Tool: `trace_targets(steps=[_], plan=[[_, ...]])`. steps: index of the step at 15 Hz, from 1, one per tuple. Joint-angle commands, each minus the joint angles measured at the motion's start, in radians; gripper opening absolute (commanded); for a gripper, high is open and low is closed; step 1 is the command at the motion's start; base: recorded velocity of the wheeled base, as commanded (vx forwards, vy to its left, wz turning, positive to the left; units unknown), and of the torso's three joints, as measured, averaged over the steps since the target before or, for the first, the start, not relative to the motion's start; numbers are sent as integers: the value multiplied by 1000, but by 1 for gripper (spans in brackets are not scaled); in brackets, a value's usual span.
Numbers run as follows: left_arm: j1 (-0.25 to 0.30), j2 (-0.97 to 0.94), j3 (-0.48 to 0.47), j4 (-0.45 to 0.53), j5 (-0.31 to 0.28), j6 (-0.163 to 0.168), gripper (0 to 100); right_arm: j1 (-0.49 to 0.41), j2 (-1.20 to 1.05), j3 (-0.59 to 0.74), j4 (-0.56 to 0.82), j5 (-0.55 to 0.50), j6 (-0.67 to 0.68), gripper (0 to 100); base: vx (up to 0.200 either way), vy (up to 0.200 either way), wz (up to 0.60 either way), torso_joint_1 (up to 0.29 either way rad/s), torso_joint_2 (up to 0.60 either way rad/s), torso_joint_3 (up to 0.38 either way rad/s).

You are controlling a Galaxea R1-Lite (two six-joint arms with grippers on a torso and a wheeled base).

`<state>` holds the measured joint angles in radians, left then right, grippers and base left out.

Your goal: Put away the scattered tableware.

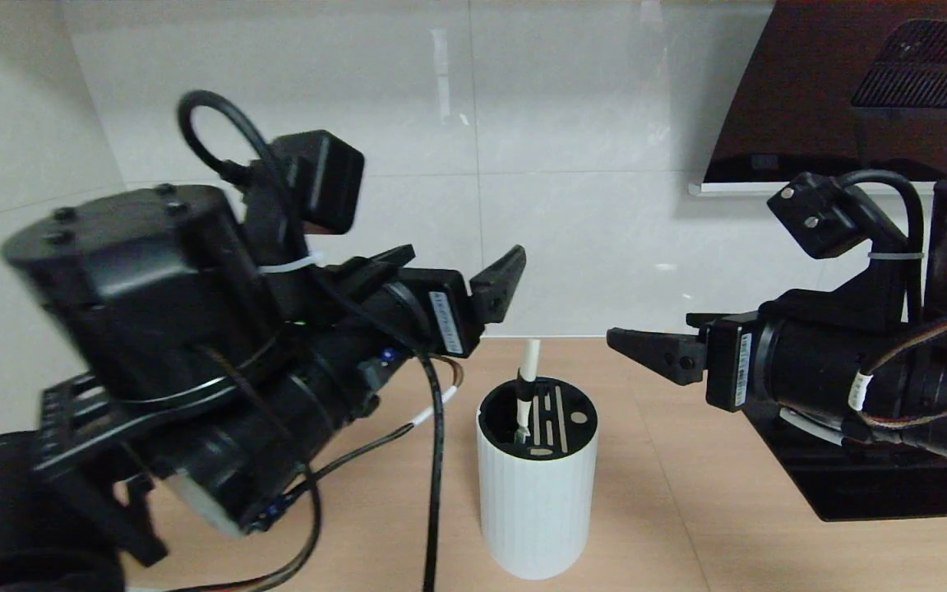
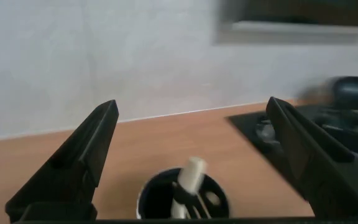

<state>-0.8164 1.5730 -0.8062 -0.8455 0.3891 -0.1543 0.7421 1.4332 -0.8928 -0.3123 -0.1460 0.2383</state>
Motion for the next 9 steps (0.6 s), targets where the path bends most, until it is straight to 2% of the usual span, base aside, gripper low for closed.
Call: trace_targets(steps=[1, 2, 4, 5, 6, 8, 9], plan=[[46, -159, 64, 13, -18, 22, 100, -4, -39, 0, -1, -18, -1, 100, 0, 0, 0, 0, 0, 0], [114, -214, 94, 13, -18, 62, 100, -6, -97, 5, 2, -60, -2, 100, 0, 0, 0, 0, 0, 0], [204, -352, 208, 14, -18, 71, 100, -43, -212, 77, 4, -126, -10, 100, 0, 0, 0, 0, 0, 0], [244, -410, 254, 14, -18, 73, 100, -67, -278, 133, 4, -135, -47, 100, 0, 0, 0, 0, 0, 0], [315, -522, 325, 29, -18, 93, 100, -125, -412, 242, 7, -133, -126, 100, 0, 0, 0, 0, 0, 0], [393, -717, 371, 158, -19, 110, 100, -233, -626, 354, 10, -119, -168, 100, 0, 0, 0, 0, 0, 0], [398, -815, 369, 263, -19, 110, 100, -268, -712, 368, 15, -103, -166, 100, 0, 0, 0, 0, 0, 0]])
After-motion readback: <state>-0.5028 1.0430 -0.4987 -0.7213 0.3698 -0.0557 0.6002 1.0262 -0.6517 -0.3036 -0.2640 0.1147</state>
